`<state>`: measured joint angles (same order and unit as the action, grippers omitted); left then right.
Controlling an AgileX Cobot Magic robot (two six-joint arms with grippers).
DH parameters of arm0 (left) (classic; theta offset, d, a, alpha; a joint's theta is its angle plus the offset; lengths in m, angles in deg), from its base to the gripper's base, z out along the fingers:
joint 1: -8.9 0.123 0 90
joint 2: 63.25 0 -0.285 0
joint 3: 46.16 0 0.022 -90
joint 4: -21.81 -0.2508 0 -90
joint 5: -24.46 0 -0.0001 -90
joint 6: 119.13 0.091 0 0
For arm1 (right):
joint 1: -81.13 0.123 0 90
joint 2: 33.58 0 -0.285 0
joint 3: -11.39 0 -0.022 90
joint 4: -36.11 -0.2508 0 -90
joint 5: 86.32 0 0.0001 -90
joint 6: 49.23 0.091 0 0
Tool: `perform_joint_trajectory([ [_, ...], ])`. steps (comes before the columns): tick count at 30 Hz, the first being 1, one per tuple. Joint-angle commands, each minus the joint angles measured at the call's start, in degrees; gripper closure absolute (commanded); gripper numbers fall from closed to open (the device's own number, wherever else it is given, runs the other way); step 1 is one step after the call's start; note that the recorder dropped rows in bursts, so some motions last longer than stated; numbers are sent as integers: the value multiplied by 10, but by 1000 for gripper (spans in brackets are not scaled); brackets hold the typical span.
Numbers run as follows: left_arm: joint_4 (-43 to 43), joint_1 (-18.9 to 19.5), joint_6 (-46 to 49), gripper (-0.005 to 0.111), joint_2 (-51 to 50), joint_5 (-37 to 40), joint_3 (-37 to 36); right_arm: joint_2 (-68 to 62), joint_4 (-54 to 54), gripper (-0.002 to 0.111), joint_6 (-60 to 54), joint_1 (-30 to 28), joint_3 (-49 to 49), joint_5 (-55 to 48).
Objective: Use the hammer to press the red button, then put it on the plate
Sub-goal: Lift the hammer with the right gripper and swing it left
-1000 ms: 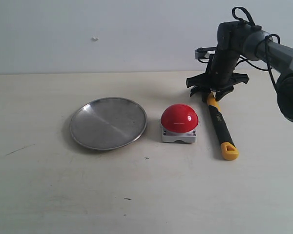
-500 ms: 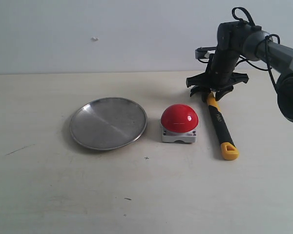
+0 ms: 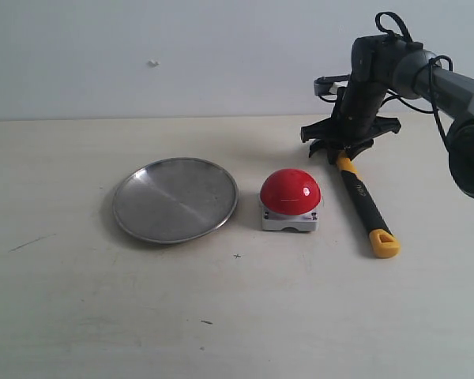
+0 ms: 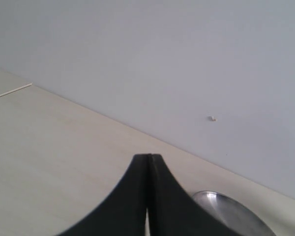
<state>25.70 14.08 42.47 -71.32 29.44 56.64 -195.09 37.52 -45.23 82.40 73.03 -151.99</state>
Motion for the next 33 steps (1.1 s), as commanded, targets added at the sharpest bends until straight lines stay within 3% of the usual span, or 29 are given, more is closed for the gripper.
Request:
perform_joint_trajectory([
  [1,-1,0,5,107,3,0,0,-9,6,108,-14,1,-1,-15],
  [27,-1,0,5,107,3,0,0,72,-53,108,-53,-10,-4,-36],
  [33,-1,0,5,107,3,0,0,107,-49,108,-49,-10,-53,-8],
])
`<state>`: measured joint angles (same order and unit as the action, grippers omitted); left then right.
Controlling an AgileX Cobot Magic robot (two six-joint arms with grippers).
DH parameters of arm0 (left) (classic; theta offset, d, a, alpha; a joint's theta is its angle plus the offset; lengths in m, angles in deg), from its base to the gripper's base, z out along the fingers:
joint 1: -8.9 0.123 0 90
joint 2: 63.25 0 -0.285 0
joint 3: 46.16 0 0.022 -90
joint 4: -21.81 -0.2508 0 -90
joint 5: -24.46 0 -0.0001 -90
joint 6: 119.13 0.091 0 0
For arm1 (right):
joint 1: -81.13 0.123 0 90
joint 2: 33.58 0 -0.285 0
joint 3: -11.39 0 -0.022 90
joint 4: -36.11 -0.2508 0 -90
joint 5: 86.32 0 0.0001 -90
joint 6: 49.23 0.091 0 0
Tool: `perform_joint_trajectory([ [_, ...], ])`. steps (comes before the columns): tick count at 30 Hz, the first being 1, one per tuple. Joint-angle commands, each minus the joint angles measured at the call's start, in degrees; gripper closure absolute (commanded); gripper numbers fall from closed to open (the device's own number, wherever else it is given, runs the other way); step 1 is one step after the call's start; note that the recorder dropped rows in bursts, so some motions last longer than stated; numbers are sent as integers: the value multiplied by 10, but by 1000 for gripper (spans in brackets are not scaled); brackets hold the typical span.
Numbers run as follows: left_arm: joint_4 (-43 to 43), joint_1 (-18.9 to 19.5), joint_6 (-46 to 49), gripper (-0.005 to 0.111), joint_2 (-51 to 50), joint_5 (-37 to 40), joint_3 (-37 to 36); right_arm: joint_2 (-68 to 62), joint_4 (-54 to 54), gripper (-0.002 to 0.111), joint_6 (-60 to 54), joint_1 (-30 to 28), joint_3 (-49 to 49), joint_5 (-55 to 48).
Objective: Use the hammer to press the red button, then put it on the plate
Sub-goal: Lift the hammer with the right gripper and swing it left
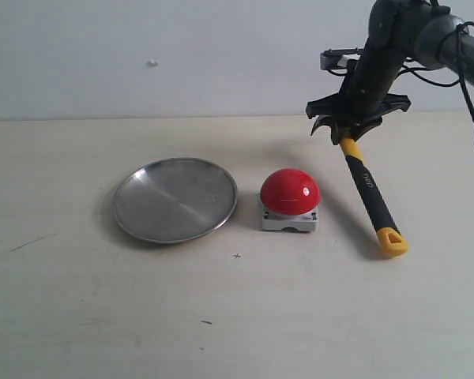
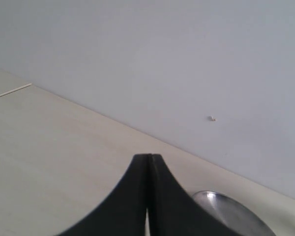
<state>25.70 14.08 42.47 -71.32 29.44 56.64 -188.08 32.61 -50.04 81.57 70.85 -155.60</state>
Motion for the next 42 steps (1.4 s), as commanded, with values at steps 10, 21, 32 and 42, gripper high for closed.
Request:
perform_joint_trajectory([
  [10,-1,0,5,107,3,0,0,123,-4,108,-16,-14,-176,89],
  [21,-1,0,5,107,3,0,0,224,-202,108,-182,-108,-368,145],
  [32,-1,0,5,107,3,0,0,315,-543,108,-436,-191,-518,128],
  [42,-1,0,5,107,3,0,0,352,-871,108,-663,-201,-664,-4],
])
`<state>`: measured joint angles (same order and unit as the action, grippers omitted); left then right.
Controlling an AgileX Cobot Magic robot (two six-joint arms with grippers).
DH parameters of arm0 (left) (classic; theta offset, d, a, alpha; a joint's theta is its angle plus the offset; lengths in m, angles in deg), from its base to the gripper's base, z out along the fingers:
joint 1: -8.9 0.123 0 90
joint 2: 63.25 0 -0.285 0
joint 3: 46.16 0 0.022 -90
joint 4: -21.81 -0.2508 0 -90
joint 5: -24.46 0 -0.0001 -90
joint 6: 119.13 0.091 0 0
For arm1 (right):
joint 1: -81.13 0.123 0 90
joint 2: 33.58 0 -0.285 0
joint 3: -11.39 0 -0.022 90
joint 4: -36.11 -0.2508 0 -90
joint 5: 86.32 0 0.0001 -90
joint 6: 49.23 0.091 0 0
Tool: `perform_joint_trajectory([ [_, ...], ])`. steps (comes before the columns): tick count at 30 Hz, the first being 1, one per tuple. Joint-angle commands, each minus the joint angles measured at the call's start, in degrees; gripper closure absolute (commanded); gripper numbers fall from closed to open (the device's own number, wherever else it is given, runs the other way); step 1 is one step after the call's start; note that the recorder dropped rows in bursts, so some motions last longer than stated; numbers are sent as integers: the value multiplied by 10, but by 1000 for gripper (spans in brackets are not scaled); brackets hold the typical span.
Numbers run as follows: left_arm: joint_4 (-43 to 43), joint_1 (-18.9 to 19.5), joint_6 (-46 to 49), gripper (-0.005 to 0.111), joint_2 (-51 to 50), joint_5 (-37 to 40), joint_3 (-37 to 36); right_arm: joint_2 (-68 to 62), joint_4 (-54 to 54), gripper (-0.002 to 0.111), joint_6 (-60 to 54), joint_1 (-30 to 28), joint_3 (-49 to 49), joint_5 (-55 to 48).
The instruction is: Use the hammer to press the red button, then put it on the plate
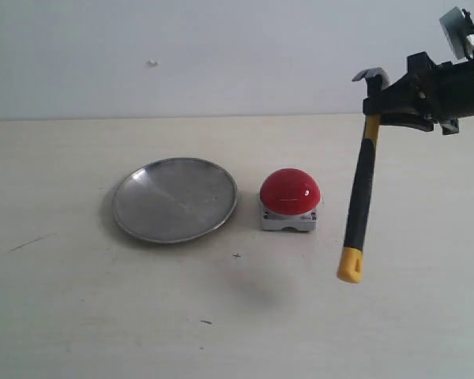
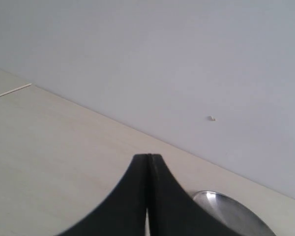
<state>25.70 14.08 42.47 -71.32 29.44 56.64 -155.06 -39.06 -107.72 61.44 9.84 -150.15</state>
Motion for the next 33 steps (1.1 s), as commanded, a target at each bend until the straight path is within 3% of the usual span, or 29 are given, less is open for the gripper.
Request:
perform_joint_trajectory([
  [1,-1,0,5,107,3,0,0,27,-184,108,-107,0,-72,-61],
  [11,-1,0,5,107,3,0,0,64,-248,108,-211,11,-186,-61],
  [33,-1,0,5,107,3,0,0,64,-248,108,-275,203,-199,-61],
])
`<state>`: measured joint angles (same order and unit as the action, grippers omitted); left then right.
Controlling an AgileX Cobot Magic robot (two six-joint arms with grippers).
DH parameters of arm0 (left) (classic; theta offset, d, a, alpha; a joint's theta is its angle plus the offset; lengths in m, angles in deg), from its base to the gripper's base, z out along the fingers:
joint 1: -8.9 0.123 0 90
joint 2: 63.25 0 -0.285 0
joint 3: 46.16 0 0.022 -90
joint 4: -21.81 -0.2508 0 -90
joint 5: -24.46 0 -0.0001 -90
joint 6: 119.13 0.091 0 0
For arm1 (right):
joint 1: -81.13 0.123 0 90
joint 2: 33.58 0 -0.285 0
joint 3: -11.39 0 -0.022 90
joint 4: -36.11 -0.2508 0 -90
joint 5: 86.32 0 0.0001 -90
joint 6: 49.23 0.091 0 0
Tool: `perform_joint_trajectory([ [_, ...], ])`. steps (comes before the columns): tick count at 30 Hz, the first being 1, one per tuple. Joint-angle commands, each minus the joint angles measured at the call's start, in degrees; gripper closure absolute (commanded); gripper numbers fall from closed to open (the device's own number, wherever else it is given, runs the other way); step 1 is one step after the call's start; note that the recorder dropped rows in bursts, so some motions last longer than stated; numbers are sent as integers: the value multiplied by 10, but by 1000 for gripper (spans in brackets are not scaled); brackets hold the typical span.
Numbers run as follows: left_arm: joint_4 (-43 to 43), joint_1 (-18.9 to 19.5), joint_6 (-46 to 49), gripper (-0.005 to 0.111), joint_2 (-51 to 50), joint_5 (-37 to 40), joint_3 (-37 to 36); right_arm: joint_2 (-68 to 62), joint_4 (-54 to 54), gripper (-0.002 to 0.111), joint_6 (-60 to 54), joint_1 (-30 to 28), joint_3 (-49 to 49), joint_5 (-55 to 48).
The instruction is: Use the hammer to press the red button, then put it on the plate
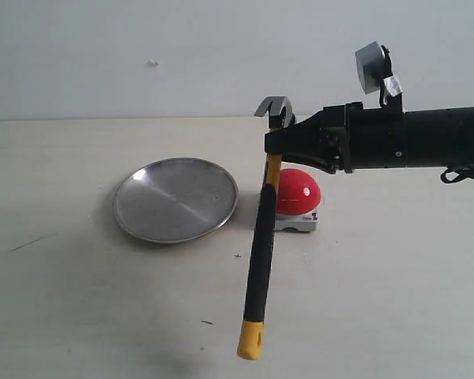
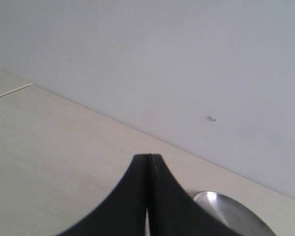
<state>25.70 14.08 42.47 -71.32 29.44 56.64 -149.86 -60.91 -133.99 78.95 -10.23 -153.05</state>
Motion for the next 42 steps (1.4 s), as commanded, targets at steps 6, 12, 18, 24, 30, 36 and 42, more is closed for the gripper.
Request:
perform_joint_trajectory([
  [6,-1,0,5,107,3,0,0,12,-29,108,-18,73,27,-10],
  [12,-1,0,5,107,3,0,0,11,-29,108,-22,78,32,-9],
  [18,-1,0,5,107,3,0,0,-3,-29,108,-22,78,32,-9],
  [24,-1,0,5,107,3,0,0,-3,-29,108,-22,78,32,-25],
  [30,-1,0,5,107,3,0,0,-3,-29,108,-22,78,32,-23],
  [36,-1,0,5,107,3,0,0,-3,-29,108,-21,78,32,-24],
  [42,-1,0,5,107,3,0,0,-3,-29,108,-21,78,32,-24],
])
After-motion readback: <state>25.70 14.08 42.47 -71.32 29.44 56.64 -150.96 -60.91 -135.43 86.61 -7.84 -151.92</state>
